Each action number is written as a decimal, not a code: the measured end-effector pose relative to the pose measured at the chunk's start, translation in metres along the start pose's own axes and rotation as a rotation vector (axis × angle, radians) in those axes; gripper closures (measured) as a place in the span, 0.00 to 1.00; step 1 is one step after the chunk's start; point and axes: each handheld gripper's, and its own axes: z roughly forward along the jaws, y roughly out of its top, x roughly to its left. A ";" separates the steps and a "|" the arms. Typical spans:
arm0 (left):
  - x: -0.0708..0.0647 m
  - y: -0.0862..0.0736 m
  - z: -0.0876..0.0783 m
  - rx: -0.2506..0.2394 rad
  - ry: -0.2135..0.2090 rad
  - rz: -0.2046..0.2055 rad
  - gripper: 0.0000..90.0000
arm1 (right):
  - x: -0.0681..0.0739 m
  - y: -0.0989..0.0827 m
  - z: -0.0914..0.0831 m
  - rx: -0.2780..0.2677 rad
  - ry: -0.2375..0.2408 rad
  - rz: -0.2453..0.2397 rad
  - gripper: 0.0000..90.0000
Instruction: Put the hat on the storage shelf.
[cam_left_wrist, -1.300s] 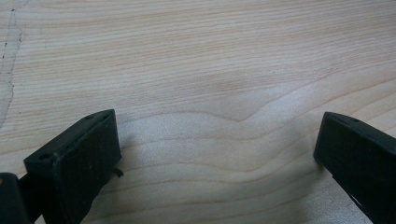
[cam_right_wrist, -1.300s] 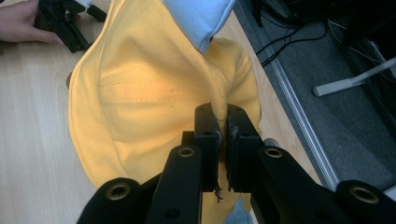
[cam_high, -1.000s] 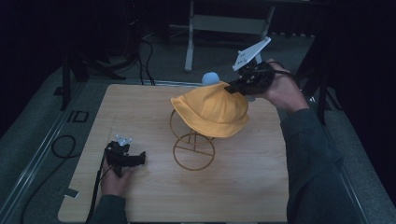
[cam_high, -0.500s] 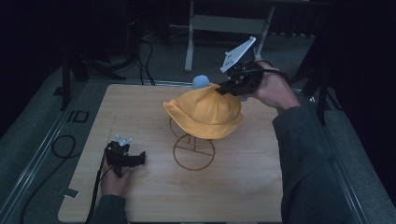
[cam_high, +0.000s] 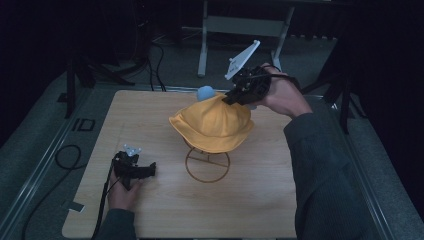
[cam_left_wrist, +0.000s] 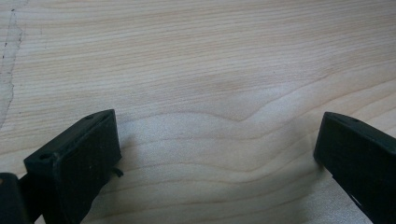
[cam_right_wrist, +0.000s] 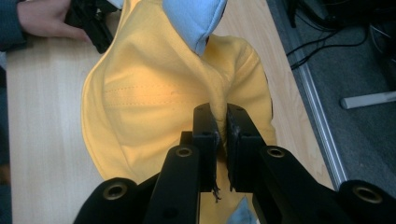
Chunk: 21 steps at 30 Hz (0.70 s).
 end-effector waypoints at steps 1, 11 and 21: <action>0.000 0.000 0.000 0.000 0.000 0.000 0.00 | 0.001 0.001 0.001 0.001 0.002 0.000 0.92; 0.000 0.000 0.000 -0.001 0.000 -0.002 0.00 | 0.008 0.014 0.017 0.004 0.040 -0.024 0.89; 0.000 0.000 0.000 -0.004 -0.001 -0.007 0.00 | 0.013 0.022 0.029 -0.003 0.079 -0.023 0.81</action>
